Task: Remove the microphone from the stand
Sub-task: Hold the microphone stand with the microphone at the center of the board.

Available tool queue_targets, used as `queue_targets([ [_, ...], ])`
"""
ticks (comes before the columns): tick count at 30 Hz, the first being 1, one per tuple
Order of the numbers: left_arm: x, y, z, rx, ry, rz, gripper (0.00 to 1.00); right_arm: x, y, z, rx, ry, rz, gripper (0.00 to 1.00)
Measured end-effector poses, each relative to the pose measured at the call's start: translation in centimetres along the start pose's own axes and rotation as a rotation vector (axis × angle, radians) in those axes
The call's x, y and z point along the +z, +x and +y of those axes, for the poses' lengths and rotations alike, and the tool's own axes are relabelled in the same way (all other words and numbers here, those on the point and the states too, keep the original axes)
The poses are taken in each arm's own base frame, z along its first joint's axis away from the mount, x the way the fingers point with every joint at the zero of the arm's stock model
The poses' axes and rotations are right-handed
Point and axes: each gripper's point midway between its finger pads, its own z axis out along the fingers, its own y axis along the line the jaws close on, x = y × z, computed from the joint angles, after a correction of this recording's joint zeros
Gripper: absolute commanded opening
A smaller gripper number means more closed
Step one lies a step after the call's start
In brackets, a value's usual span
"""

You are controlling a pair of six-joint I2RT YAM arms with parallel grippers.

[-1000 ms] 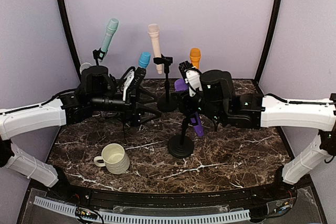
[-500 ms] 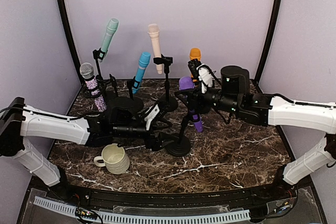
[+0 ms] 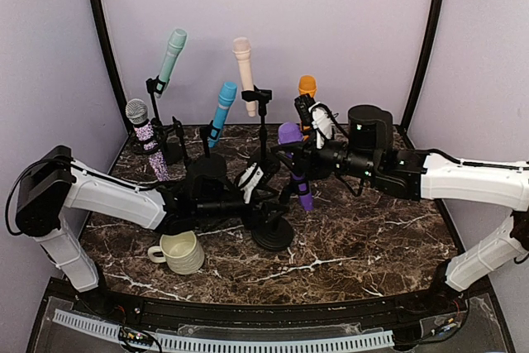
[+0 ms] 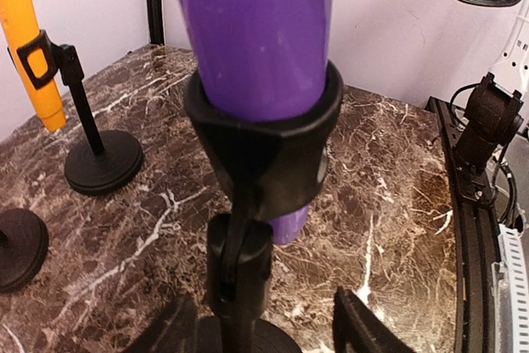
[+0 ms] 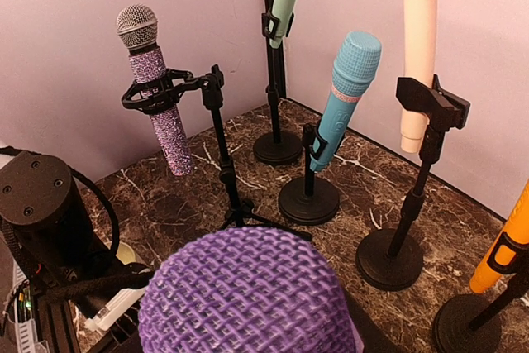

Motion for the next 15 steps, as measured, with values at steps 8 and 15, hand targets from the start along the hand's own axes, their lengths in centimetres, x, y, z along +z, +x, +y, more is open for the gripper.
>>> queue_targets([
  [8,0.9,-1.2,0.5,0.015,-0.015,-0.055,0.42,0.1,0.0,0.0,0.011,0.0,-0.004,0.28],
  [15,1.3,-1.2,0.9,0.015,-0.03,-0.073,0.3,0.2,0.0,-0.1,0.022,0.002,-0.007,0.28],
])
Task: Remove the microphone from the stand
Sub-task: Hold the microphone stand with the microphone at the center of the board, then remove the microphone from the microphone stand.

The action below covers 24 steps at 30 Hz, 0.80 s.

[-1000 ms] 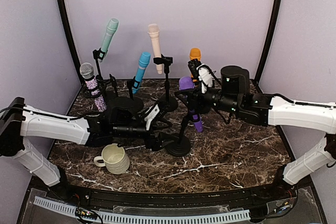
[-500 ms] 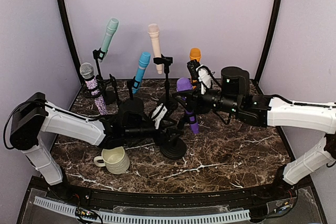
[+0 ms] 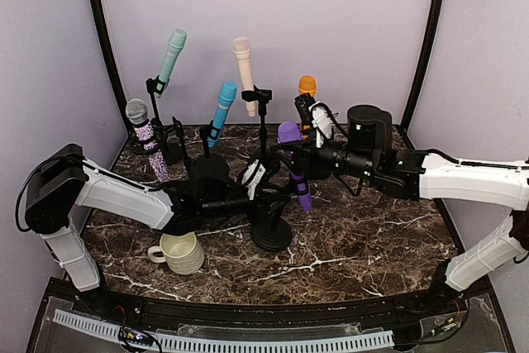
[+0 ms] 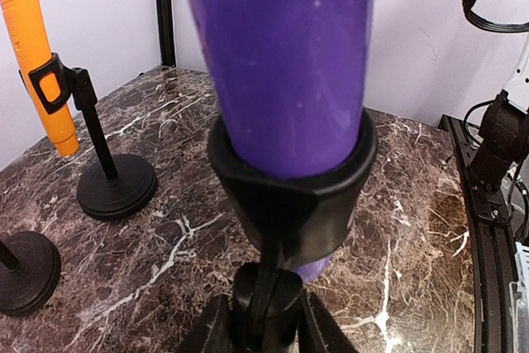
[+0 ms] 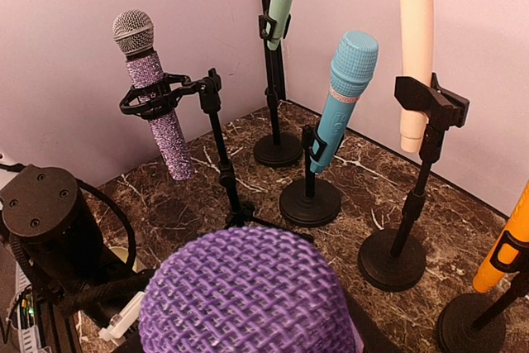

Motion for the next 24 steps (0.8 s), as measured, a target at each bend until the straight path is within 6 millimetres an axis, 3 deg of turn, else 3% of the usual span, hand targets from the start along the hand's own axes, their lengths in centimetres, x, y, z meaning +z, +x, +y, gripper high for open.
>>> queue_targets([
  [6,0.2,-0.1,0.2,0.003,-0.006,-0.015,0.25,0.0,0.0,-0.2,0.011,0.007,-0.002,0.28],
  [15,0.5,-0.2,0.3,0.006,-0.008,-0.037,0.0,0.0,-0.1,-0.9,0.035,0.036,-0.02,0.27],
  [24,0.5,-0.1,0.5,0.011,-0.019,-0.089,0.0,-0.1,-0.1,-2.1,0.09,0.102,-0.059,0.28],
])
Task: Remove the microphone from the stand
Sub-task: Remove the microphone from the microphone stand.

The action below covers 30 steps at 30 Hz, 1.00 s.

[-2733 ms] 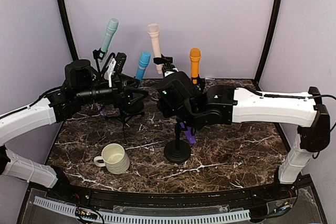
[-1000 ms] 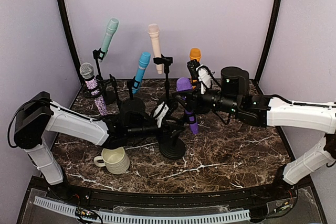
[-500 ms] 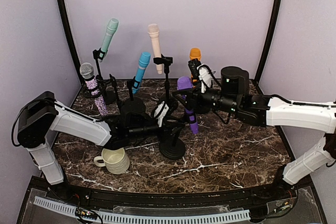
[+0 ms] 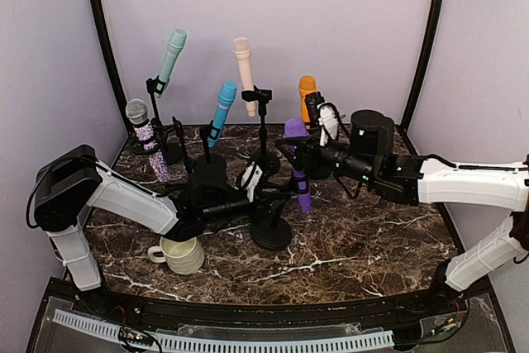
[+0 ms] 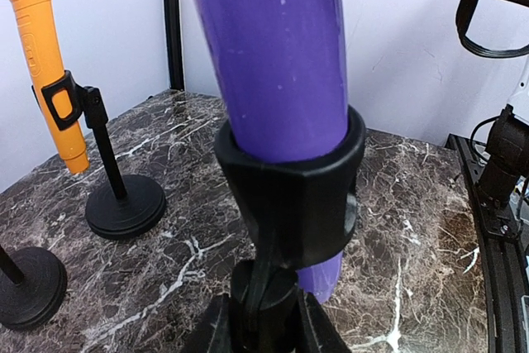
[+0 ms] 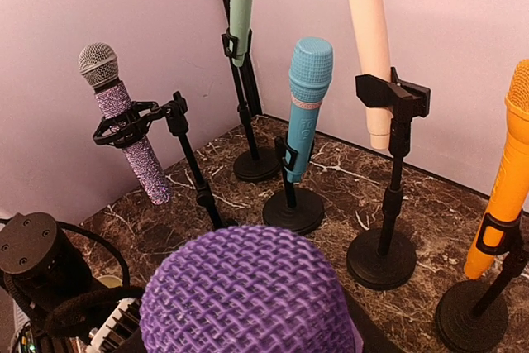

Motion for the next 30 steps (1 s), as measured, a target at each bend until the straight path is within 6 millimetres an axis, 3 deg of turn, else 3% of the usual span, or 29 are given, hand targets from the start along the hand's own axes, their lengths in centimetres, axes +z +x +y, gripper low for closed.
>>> queue_targets([
  [18,-0.9,0.2,0.3,-0.019,-0.03,-0.067,0.0,-0.8,0.3,-2.2,0.189,0.159,-0.078,0.28],
  [30,-0.3,0.0,0.4,-0.02,-0.03,-0.08,0.0,-0.5,-0.1,-0.5,0.02,0.1,-0.025,0.28],
])
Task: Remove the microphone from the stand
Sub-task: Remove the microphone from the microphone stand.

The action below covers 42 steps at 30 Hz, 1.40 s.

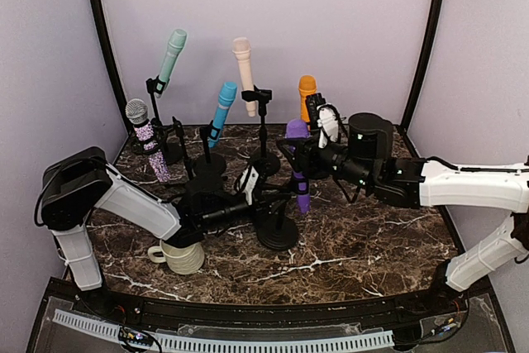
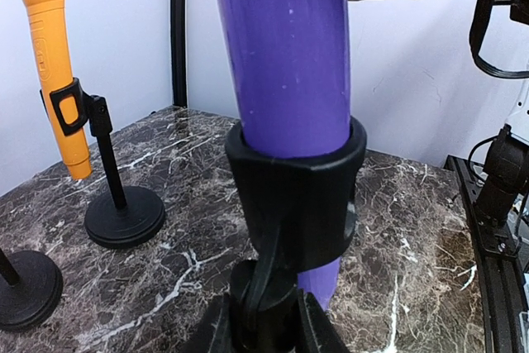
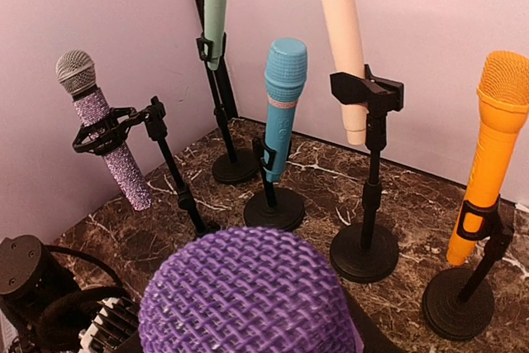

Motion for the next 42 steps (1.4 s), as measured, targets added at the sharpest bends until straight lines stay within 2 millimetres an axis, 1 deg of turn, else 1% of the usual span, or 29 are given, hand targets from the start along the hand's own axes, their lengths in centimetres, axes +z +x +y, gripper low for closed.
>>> queue_targets([
  [4,0.7,-0.6,0.1,-0.002,-0.001,-0.042,0.0,0.2,-0.6,0.9,-0.093,-0.041,0.024,0.28],
  [7,1.1,-0.6,0.2,-0.002,-0.001,-0.061,0.0,0.3,-0.5,1.2,-0.133,-0.061,0.034,0.28],
  [10,1.4,0.2,0.3,-0.004,-0.003,-0.051,0.1,0.5,0.3,1.3,-0.162,-0.072,0.06,0.28],
  [11,1.4,0.5,0.3,-0.005,-0.003,-0.045,0.12,0.7,0.7,1.4,-0.17,-0.074,0.069,0.28],
  [13,1.4,0.9,0.2,-0.006,-0.001,-0.035,0.21,0.8,1.2,1.6,-0.184,-0.081,0.081,0.28],
  [14,1.4,0.9,0.2,-0.006,0.002,-0.034,0.24,0.8,1.2,1.7,-0.189,-0.084,0.081,0.28],
  [15,1.4,0.9,0.1,-0.006,0.007,-0.032,0.31,0.9,1.2,1.8,-0.195,-0.086,0.082,0.28],
  [16,1.3,0.9,0.0,-0.006,0.012,-0.031,0.33,0.9,1.2,1.9,-0.2,-0.088,0.084,0.28],
  [17,1.3,0.9,-0.1,-0.006,0.016,-0.03,0.38,0.9,1.2,2.0,-0.206,-0.092,0.086,0.28],
  [19,1.2,1.3,-0.3,-0.006,0.032,-0.012,0.44,0.9,1.3,2.7,-0.22,-0.112,0.087,0.28],
  [21,1.2,1.9,-0.5,-0.01,0.045,0.011,0.46,0.9,1.4,3.3,-0.227,-0.133,0.089,0.28],
  [23,1.2,2.6,-0.7,-0.013,0.058,0.038,0.46,0.8,1.6,3.7,-0.228,-0.149,0.091,0.28],
  [26,1.1,3.2,-0.9,-0.016,0.068,0.063,0.42,0.8,1.6,3.9,-0.228,-0.157,0.089,0.28],
  [28,1.1,3.4,-0.9,-0.016,0.069,0.071,0.37,0.8,1.6,3.9,-0.228,-0.157,0.089,0.28],
  [33,1.1,3.8,-0.8,-0.006,0.065,0.087,0.28,0.8,1.6,3.9,-0.227,-0.156,0.088,0.28],
  [38,1.1,4.0,-0.7,0.034,0.062,0.099,0.13,0.9,1.6,3.8,-0.22,-0.148,0.089,0.28],
  [39,1.1,4.0,-0.7,0.041,0.063,0.1,0.12,0.9,1.6,3.8,-0.218,-0.146,0.089,0.28],
  [41,1.2,4.0,-0.7,0.052,0.062,0.1,0.03,0.9,1.6,3.7,-0.214,-0.142,0.088,0.28],
  [42,1.2,4.0,-0.6,0.06,0.061,0.101,0.01,0.9,1.6,3.6,-0.212,-0.139,0.086,0.28],
])
